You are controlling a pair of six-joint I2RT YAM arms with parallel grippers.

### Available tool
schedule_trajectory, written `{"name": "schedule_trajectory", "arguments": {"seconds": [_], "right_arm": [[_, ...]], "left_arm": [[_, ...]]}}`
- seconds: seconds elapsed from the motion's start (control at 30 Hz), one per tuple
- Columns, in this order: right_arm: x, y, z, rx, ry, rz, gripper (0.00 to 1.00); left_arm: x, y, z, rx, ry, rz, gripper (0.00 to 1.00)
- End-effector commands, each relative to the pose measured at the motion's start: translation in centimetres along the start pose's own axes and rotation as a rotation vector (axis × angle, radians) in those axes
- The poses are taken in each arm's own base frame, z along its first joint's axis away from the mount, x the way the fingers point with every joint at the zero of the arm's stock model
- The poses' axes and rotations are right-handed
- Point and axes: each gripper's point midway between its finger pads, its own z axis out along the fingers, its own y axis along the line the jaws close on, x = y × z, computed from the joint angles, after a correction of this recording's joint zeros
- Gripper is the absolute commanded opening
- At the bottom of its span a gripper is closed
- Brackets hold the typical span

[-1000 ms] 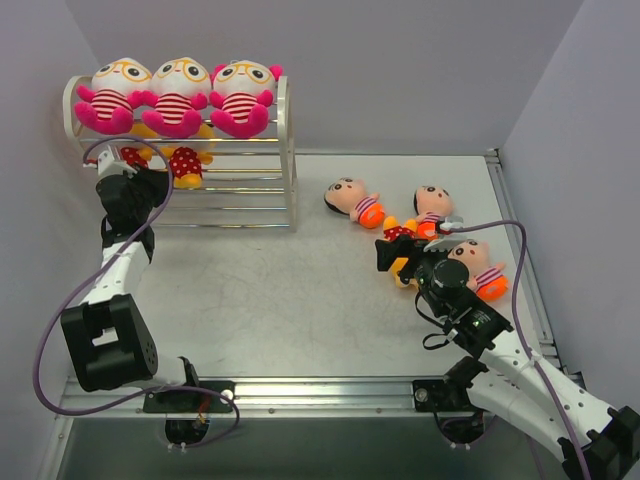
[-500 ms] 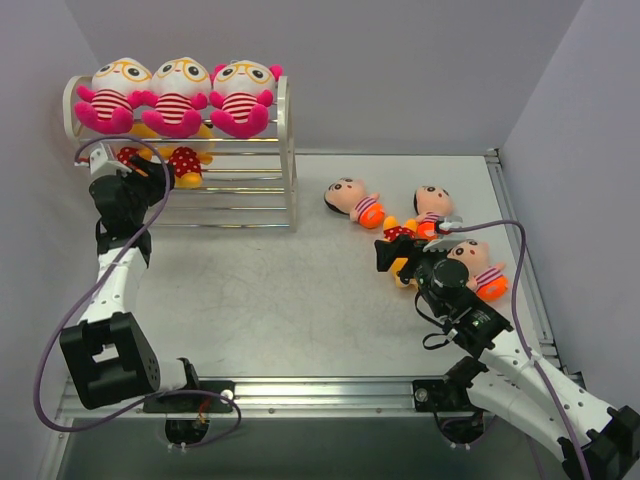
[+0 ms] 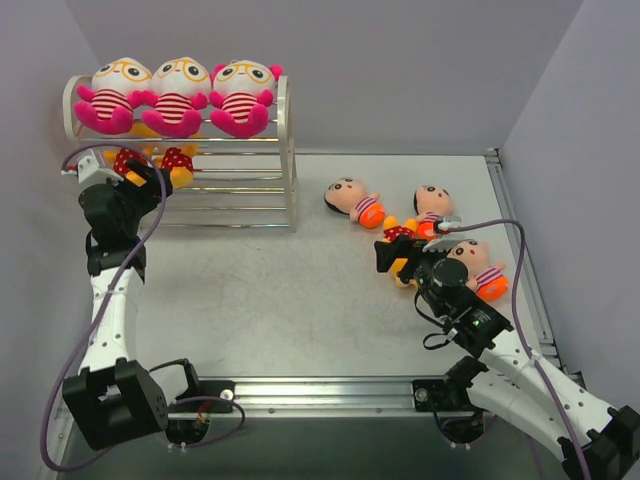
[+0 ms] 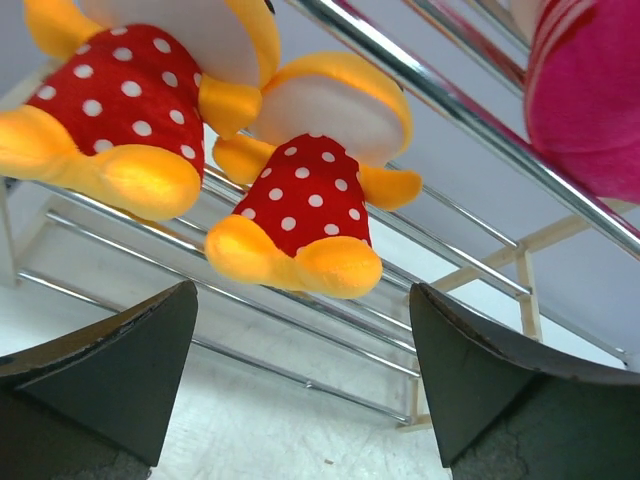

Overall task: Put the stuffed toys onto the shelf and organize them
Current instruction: Place the stuffed toy onto shelf

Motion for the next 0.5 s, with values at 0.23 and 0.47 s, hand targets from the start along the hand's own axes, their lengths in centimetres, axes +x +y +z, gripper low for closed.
{"name": "schedule_trajectory", "arguments": {"seconds": [0.23,0.47], "right_arm": [[-3.1,0.9,0.1,-0.005,-0.055,0.014,0.94],[-3.3,0.5,0.0,0.020,-0.054,0.004,0.94]], "left_arm": [[-3.9,-0.2,-6.0,-0.102,-0.056,0.174,0.95],[-2.6,0.1,-6.8,-0.117,-0.016,0.247,0.89]]}}
